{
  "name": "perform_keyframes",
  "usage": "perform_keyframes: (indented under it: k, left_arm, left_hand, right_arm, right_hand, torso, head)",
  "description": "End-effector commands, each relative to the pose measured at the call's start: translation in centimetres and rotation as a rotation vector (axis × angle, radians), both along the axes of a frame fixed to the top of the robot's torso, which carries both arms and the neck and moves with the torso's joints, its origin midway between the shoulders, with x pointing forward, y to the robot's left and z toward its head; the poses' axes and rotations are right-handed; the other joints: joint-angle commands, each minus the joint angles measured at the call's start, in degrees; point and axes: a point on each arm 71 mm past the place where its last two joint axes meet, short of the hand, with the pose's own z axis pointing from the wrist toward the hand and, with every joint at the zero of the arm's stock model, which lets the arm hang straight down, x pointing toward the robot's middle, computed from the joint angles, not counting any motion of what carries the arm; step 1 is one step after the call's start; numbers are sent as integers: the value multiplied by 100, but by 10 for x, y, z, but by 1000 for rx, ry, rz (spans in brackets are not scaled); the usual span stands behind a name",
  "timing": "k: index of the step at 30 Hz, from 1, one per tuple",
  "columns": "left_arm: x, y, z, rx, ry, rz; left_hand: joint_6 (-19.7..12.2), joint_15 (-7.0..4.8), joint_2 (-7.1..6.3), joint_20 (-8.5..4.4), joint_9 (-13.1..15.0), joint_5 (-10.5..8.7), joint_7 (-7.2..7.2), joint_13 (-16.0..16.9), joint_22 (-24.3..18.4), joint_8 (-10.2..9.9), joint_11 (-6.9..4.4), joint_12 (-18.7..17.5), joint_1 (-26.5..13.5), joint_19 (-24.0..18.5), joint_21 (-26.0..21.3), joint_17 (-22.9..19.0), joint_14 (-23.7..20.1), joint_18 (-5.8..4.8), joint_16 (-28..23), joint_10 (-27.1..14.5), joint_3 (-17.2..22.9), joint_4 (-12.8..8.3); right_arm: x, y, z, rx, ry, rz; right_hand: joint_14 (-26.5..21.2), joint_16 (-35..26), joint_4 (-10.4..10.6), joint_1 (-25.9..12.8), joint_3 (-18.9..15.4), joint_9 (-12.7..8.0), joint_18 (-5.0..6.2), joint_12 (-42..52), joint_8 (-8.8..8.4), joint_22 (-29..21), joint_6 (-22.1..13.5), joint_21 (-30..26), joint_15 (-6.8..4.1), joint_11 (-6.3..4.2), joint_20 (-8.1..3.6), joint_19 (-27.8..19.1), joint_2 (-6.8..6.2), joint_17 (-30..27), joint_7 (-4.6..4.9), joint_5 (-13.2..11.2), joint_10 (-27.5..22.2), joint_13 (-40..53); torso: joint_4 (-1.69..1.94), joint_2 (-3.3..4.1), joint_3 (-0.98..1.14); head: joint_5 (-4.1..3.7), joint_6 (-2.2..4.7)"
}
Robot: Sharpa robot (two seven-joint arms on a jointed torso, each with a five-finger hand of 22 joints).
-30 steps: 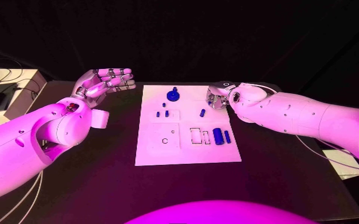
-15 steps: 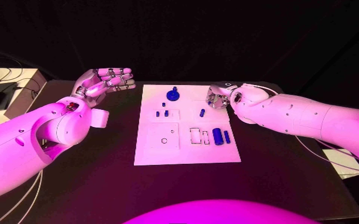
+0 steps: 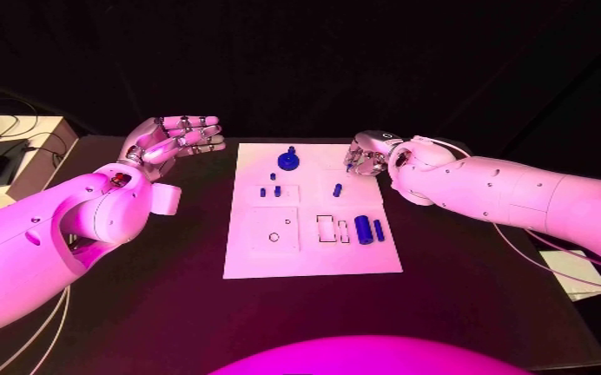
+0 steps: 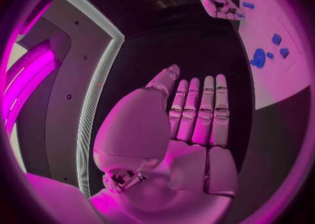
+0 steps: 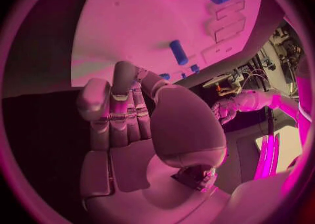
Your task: Assemble the parts on the task board
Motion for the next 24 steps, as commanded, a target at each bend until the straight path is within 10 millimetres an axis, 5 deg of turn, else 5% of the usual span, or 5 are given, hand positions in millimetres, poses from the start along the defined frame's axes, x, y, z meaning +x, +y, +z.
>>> perform_keyframes:
  k: [1, 12, 24]
  left_arm:
    - [0, 0, 0, 3, -2, -5]
    - [1, 0, -1, 4, -1, -2]
    - [1, -3, -1, 2, -2, -3]
  left_hand:
    - [25, -17, -19, -6, -7, 16, 29, -6, -14, -2, -12, -12, 25, 33, 25, -7, 13, -107, 30, -1, 35, -10]
    - [25, -17, -19, -6, -7, 16, 29, -6, -14, -2, -12, -12, 25, 33, 25, -7, 13, -107, 30, -1, 35, -10]
    - [22, -14, -20, -2, -7, 15, 26, -6, -42, -2, -11, -10, 15, 35, 26, -7, 6, -105, 30, -2, 30, -15]
  right_arm:
    - [1, 0, 11, 60, -14, -17]
    - [-18, 27, 38, 139, -26, 79]
    - [-61, 102, 39, 96, -106, 319]
  right_hand:
    - [43, 47, -44, -1, 16, 46, -57, 40, 25, 313, 71, 22, -41, -22, -33, 350, 68, -43, -48, 19, 49, 5]
    - [37, 58, -56, 6, 15, 46, -54, 39, 23, 318, 72, 7, -40, -20, -32, 349, 69, -64, -45, 17, 43, 4]
    - [36, 80, -60, 6, 11, 45, -58, 39, 23, 334, 82, 17, -39, -21, -29, 351, 64, -93, -48, 3, 43, 3]
  torso:
    - [4, 2, 2]
    - [0, 9, 0]
    - [12, 9, -18]
  head:
    - [-3, 10]
    - [84, 38]
    - [393, 27]
